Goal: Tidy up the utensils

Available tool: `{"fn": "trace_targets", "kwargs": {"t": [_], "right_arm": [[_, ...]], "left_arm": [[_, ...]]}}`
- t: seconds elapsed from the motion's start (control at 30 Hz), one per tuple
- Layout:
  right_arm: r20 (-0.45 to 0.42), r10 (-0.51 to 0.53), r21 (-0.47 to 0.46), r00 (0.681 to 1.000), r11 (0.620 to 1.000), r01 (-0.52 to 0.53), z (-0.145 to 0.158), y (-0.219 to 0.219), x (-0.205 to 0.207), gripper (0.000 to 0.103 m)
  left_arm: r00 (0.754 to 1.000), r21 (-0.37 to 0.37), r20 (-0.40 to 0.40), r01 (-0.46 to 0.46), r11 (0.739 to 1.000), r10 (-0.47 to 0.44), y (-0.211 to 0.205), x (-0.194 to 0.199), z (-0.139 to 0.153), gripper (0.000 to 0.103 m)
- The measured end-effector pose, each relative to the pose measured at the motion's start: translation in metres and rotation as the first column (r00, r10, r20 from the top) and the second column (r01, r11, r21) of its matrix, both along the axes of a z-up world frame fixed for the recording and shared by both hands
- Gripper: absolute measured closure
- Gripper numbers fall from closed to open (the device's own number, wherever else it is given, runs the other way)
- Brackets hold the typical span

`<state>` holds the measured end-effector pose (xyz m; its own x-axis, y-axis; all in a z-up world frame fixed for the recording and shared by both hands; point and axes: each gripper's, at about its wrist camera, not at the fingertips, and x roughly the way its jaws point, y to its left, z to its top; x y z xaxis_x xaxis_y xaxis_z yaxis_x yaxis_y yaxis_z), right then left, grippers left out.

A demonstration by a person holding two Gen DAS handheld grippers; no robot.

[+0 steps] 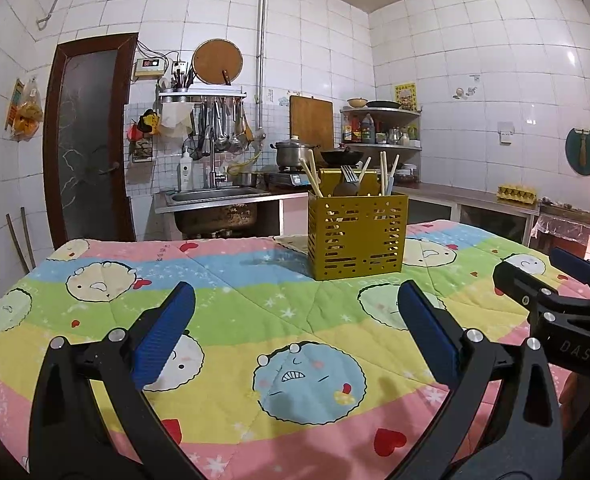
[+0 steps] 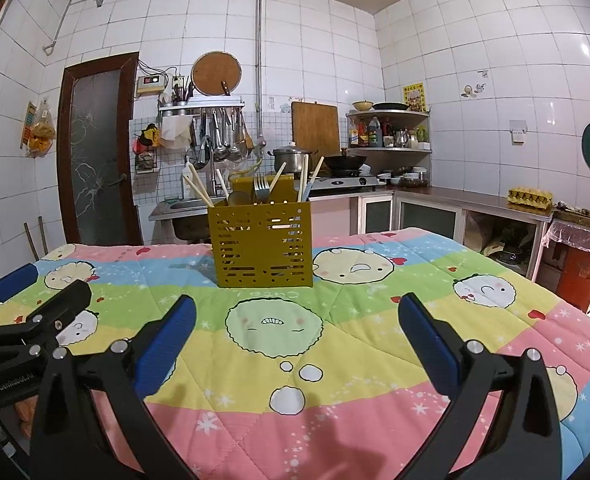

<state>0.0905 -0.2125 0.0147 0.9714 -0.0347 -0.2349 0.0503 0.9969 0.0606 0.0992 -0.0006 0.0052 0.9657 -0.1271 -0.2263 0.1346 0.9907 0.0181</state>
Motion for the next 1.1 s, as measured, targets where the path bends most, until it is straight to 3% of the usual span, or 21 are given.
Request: {"fn": "trace_targets", "kwargs": {"t": [1.1], "right_arm": [[-0.001,-0.008,0.009,1.000,1.000,0.008,-0.0015,0.0009,0.0016,0.004]], "left_arm": [[1.000,0.004,0.013,-0.010,1.000,0.010,-0.0033,-0.0023,0.0008,0.005]]}}
